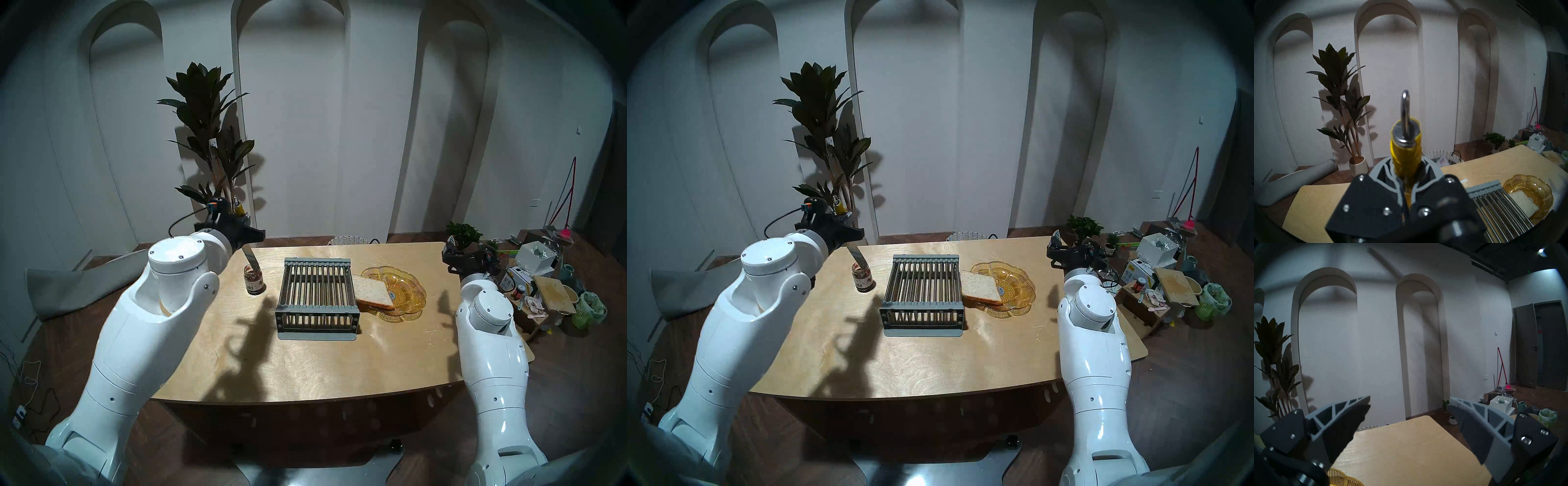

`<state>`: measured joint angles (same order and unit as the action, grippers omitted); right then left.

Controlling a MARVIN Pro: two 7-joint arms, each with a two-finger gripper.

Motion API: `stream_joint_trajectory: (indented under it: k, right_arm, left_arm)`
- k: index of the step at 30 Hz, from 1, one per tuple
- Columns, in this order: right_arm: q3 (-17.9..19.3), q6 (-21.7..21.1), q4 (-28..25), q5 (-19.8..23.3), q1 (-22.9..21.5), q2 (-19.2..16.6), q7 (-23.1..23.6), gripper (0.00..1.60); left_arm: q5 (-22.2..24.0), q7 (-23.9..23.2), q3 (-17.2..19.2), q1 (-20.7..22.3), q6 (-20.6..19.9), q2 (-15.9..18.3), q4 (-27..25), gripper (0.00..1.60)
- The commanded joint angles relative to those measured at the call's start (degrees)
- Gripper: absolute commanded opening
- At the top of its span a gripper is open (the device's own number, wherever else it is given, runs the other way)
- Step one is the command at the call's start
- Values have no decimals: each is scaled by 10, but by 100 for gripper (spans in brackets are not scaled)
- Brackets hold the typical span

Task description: Spread jam over the slice of bread with the knife

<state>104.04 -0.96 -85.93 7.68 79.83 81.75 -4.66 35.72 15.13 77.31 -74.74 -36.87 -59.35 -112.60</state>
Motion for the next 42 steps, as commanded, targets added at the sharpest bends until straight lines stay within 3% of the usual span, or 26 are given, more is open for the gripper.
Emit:
stream_joint_trajectory:
  k: [1,6,7,8,12,25,26,42]
  right_arm:
    - [-2,-8,-10,-23,-19,-9,-22,160]
    - [-9,-15,-5,-35,-28,-20,-26,160]
    - [-10,-18,-3,-39,-31,-20,-30,160]
    - [-12,-19,-2,-40,-32,-21,-30,160]
    - [-18,-24,2,-45,-32,-22,-33,160]
    - [-28,-26,22,-58,-30,-25,-46,160]
    - [-28,-26,24,-58,-31,-26,-46,160]
    - [-28,-19,57,-59,-45,-30,-52,160]
  left_arm:
    - [20,-63,34,64,-34,29,7,0]
    - [29,-105,38,91,-54,27,40,0]
    - [29,-113,22,127,-69,29,65,0]
    - [26,-120,35,101,-61,25,53,0]
    - [12,-131,24,118,-69,19,76,0]
    - [-35,-143,-25,187,-84,-21,152,0]
    - [-40,-143,-18,173,-78,-27,143,0]
    - [-111,-171,-58,254,-94,-62,231,0]
